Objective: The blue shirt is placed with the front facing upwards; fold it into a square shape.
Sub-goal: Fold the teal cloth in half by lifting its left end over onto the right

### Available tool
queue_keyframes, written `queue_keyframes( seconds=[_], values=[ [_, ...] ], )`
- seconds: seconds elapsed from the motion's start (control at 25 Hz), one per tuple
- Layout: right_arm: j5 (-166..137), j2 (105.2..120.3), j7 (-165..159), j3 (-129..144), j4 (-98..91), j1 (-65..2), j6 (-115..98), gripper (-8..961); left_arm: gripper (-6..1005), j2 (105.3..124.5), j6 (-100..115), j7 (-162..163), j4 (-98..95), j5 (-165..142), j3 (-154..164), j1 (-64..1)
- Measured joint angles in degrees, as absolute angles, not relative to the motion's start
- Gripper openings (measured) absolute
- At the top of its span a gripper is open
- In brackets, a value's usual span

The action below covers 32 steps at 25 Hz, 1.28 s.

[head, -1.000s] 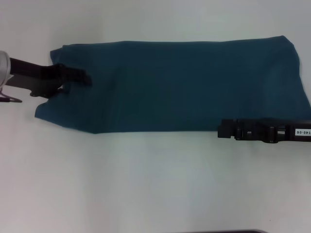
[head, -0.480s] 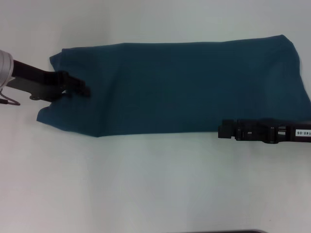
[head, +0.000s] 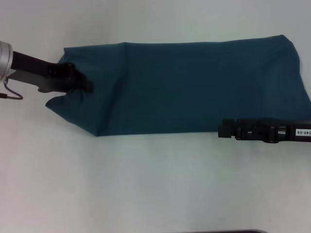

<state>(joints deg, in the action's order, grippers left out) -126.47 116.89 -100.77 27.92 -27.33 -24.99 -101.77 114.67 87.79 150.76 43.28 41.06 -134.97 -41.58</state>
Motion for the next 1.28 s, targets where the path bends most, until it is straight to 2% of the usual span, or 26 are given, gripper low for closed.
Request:
queue_keyframes(
  seconds=[0.28, 0.4, 0.76, 0.84, 0.96, 1.16, 1.28],
  values=[
    [-126.5, 116.89, -100.7, 27.9, -27.3, -25.1, -101.7, 912, 141, 114.39, 88.5, 150.1, 43.6, 40.9, -135.4, -41.5],
    [-126.4, 116.89, -100.8, 27.9, -27.3, -25.2, -101.7, 903, 92, 113.72, 87.8, 151.2, 45.2, 40.1, -135.5, -40.3],
    [-126.0, 117.24, -101.5, 27.5, -27.3, -26.0, -101.4, 875, 91, 109.27, 87.9, 155.5, 50.4, 39.9, -136.5, -34.5],
    [-125.9, 117.29, -102.0, 27.4, -27.3, -26.4, -100.9, 869, 91, 109.04, 88.2, 155.7, 51.3, 39.8, -137.2, -33.5],
    [-125.2, 117.48, -102.5, 26.7, -27.3, -27.1, -100.0, 860, 91, 109.6, 89.6, 155.7, 53.2, 40.3, -137.9, -32.7],
    [-116.1, 119.56, -99.9, 25.7, -26.2, -28.2, -96.6, 845, 92, 112.13, 97.8, 153.5, 55.3, 45.1, -141.5, -33.4],
    [-112.3, 119.9, -91.1, 25.9, -19.8, -30.7, -93.6, 836, 92, 113.21, 103.4, 151.9, 56.0, 51.4, -143.8, -33.8]
  ],
)
